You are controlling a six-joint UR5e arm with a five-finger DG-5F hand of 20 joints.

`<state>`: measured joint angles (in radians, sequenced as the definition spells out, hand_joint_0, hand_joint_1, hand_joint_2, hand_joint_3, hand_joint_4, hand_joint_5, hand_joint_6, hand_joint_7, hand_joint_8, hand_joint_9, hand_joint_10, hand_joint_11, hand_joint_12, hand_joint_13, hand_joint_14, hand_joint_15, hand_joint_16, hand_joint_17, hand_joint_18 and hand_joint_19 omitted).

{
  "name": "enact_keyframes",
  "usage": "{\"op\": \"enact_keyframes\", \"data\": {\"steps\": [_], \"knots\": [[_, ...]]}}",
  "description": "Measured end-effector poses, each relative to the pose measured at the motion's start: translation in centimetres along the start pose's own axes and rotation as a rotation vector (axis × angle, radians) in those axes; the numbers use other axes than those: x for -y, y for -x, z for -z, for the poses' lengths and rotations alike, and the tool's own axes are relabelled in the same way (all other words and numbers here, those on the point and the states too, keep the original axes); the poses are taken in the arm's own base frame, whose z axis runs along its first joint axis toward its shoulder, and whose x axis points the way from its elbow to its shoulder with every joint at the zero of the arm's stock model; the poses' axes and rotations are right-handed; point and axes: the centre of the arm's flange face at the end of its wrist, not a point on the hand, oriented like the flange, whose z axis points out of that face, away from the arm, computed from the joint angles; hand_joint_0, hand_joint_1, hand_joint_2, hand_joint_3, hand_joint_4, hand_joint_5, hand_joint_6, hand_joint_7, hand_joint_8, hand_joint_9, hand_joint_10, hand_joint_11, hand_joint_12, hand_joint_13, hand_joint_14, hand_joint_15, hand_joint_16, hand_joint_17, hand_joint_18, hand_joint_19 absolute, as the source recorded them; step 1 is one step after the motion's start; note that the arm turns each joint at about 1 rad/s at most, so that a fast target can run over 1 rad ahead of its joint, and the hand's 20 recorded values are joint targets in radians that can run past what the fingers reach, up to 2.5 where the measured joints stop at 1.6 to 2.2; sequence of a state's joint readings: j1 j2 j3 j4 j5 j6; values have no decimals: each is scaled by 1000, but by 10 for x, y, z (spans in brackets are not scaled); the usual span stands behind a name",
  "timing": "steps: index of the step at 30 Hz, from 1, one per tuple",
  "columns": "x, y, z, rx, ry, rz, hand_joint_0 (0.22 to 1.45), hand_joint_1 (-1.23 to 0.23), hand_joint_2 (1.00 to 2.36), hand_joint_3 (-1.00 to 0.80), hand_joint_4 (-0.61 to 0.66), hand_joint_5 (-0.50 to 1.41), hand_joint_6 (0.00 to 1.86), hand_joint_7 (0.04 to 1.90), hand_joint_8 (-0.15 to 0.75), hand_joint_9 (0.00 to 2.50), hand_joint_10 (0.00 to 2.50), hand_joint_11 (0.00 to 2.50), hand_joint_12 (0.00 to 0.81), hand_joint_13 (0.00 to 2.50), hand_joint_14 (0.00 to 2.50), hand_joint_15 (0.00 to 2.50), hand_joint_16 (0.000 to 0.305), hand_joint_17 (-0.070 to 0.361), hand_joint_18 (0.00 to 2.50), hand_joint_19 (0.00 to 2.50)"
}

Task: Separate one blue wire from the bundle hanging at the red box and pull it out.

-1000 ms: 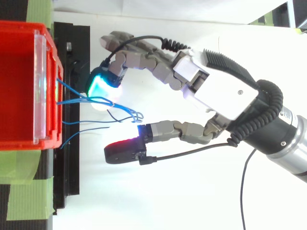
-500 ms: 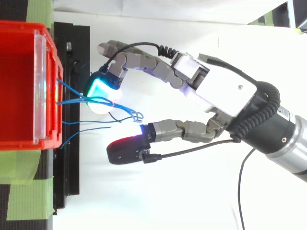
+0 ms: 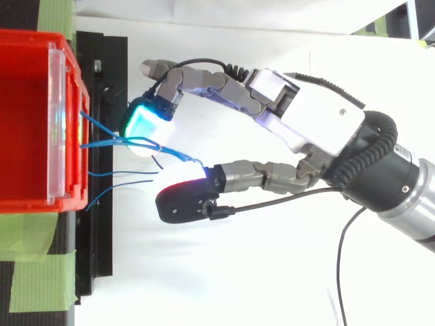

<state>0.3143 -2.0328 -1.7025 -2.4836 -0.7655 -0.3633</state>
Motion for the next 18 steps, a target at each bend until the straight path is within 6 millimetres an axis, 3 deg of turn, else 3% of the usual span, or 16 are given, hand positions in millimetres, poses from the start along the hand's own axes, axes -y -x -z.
{"op": "enact_keyframes", "data": {"steps": [18], "knots": [[-2,0,-2,2,5,-60,596,-717,1001,-480,288,-146,654,996,305,256,0,0,379,172,3,142,56,126,218,51]]}}
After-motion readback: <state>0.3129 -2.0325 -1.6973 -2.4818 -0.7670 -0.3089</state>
